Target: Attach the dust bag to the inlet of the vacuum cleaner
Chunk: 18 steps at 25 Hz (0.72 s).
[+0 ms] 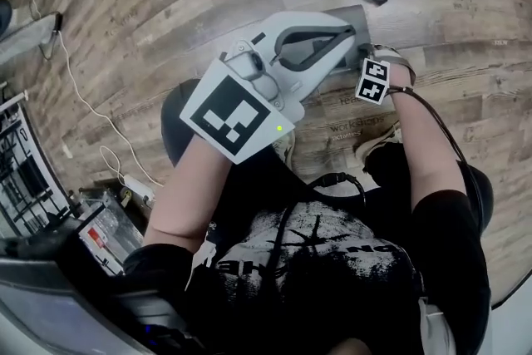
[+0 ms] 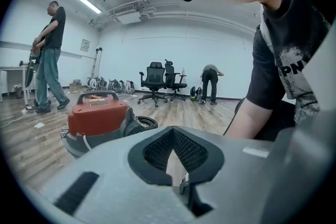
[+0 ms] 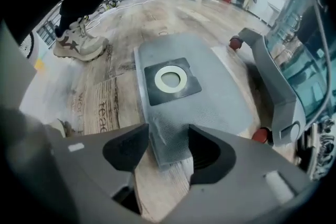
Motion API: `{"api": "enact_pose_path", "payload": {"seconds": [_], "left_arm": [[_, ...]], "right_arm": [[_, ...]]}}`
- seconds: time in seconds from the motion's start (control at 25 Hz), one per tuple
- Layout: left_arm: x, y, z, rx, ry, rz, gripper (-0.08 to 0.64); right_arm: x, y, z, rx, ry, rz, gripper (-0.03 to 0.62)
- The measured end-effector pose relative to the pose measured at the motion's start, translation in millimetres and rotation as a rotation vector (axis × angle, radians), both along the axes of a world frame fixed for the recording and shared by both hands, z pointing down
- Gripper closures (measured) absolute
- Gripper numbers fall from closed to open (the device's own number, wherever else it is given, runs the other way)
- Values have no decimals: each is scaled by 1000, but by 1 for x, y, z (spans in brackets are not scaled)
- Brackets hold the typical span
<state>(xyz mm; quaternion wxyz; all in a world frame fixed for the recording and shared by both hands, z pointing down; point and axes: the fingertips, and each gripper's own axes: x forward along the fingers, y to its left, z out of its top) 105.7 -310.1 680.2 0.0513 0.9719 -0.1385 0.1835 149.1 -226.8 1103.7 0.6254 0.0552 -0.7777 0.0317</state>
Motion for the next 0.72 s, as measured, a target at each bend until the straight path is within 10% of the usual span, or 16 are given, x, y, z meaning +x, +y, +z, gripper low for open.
{"api": "enact_pose_path", "payload": {"seconds": [0.72], "left_arm": [[-8, -7, 0, 15, 20, -24, 560]], "right_arm": [[-9, 1, 0, 26, 67, -91, 574]]}}
